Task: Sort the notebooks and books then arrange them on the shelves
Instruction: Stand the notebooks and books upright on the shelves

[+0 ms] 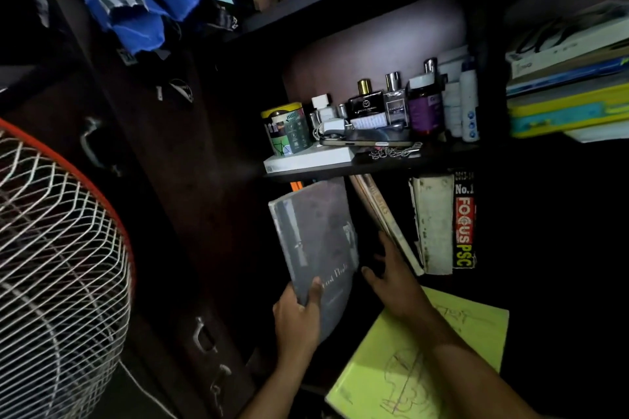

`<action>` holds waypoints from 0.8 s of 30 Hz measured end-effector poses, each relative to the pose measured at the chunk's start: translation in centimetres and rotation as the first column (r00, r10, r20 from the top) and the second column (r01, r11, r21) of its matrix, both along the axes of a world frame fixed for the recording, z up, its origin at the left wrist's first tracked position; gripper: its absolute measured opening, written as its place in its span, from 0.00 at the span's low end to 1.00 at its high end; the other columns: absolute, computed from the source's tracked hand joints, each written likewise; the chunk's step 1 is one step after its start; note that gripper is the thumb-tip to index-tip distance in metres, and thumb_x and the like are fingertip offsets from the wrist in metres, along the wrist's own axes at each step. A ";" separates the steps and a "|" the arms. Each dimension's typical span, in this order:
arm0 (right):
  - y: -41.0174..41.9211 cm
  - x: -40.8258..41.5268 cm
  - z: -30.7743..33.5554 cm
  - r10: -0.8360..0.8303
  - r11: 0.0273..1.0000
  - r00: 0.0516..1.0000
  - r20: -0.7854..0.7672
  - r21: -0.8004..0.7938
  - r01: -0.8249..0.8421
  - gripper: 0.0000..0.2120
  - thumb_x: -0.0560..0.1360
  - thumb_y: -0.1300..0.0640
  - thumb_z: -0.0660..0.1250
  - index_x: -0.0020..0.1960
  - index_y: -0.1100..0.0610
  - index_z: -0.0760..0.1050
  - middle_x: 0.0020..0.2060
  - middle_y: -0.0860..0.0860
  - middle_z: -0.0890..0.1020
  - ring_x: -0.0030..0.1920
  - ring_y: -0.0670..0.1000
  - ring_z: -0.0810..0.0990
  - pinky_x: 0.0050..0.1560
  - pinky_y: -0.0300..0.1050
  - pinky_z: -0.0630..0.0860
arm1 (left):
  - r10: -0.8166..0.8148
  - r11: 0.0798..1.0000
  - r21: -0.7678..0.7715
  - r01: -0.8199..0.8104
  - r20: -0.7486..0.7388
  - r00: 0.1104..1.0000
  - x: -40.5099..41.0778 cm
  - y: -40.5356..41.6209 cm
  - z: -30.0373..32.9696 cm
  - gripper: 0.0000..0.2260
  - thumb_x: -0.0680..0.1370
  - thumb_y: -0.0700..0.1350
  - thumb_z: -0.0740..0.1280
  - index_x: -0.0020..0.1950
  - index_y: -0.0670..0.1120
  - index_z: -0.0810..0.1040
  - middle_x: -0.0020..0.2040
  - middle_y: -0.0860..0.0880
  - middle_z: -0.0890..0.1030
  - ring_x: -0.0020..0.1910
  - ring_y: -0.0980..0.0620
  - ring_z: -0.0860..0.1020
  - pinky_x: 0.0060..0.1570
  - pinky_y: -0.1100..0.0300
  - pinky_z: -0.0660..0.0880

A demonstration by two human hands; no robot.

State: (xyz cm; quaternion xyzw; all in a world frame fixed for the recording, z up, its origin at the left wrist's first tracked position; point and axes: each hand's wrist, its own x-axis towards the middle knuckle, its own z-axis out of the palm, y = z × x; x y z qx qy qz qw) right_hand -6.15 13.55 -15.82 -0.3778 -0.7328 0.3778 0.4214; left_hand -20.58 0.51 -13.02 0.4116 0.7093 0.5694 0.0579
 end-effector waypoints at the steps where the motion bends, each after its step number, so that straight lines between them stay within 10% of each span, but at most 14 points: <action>1: 0.1 0.0 -0.1 0.004 1.000 1.000 0.003 0.011 -0.004 0.41 0.79 0.50 0.69 0.82 0.48 0.46 0.79 0.47 0.60 0.74 0.49 0.69 0.73 0.52 0.67 | -0.004 1.000 -0.001 0.004 -0.014 1.000 0.5 0.3 -0.2 0.18 0.78 0.52 0.71 0.64 0.44 0.80 0.56 0.49 0.82 0.59 0.47 0.80 0.57 0.57 0.75; 8: 0.5 0.0 -0.2 -0.019 0.998 1.000 0.003 0.063 0.019 0.38 0.81 0.45 0.65 0.82 0.49 0.46 0.81 0.47 0.56 0.78 0.51 0.62 0.76 0.54 0.63 | 0.017 0.991 0.130 -0.022 0.046 0.999 3.6 2.0 -1.3 0.42 0.71 0.76 0.58 0.68 0.43 0.78 0.62 0.47 0.82 0.62 0.47 0.79 0.61 0.48 0.76; 24: 0.9 -0.1 -0.4 -0.013 0.991 0.999 0.030 0.134 0.009 0.35 0.80 0.43 0.65 0.81 0.47 0.53 0.77 0.40 0.62 0.75 0.42 0.61 0.74 0.41 0.60 | -0.135 0.970 -0.224 0.092 -0.184 0.974 3.0 5.2 -1.6 0.21 0.82 0.52 0.63 0.73 0.46 0.71 0.68 0.44 0.77 0.66 0.42 0.76 0.59 0.54 0.73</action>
